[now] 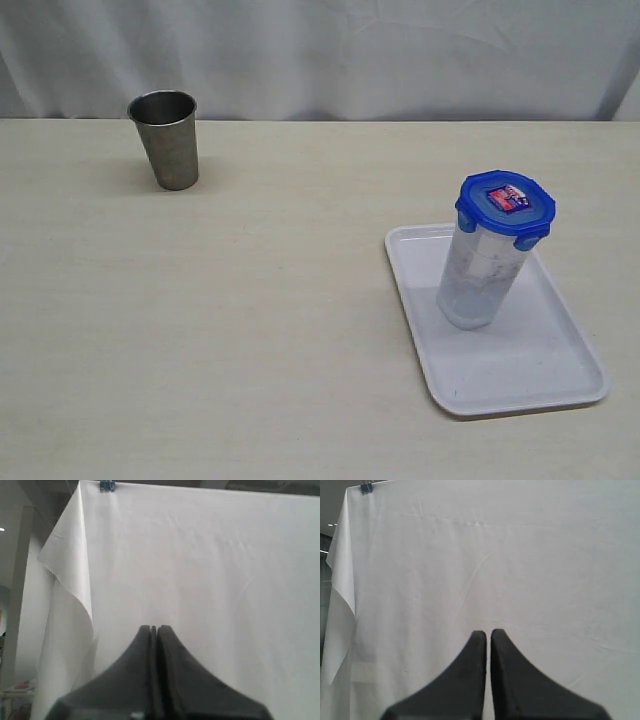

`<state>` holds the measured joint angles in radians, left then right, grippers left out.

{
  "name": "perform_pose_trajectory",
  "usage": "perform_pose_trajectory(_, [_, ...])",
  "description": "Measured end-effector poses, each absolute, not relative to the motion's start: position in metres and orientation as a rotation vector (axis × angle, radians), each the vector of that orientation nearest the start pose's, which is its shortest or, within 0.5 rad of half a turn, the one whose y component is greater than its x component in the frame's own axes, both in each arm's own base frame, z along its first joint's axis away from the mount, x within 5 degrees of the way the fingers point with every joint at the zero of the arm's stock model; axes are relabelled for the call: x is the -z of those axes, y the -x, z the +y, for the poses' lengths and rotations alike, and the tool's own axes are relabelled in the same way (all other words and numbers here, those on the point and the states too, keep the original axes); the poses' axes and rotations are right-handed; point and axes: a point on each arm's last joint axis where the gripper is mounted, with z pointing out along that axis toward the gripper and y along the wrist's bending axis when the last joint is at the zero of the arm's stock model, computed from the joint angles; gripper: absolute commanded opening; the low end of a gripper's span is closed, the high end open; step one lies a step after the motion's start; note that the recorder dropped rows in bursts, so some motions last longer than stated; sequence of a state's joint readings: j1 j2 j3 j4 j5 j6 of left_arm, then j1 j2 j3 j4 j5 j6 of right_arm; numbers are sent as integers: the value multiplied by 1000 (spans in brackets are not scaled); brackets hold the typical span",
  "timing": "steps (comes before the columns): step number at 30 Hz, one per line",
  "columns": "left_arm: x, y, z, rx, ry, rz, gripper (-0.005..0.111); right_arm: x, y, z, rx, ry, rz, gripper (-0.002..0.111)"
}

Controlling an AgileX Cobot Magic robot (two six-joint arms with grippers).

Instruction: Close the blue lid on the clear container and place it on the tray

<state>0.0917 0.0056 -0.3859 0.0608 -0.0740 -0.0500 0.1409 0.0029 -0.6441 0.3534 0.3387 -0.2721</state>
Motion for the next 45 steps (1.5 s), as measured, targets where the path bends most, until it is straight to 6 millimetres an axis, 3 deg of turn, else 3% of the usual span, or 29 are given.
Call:
perform_pose_trajectory(6, [-314,-25,2,-136,15,1148,0,-382,28,7,-247,148,1159,4])
perform_pose_trajectory(20, [-220,-55,5,-90,53,1443,0,-382,28,7,-247,148,1159,4])
perform_pose_trajectory(32, [-205,-56,5,-106,40,1584,0,-382,28,7,-248,147,1159,4])
perform_pose_trajectory(40, [-187,-54,6,-105,44,1784,0,-382,28,7,-248,147,1159,4])
perform_pose_trajectory(45, [-185,-54,6,-107,42,1800,0,-382,28,7,-248,147,1159,4])
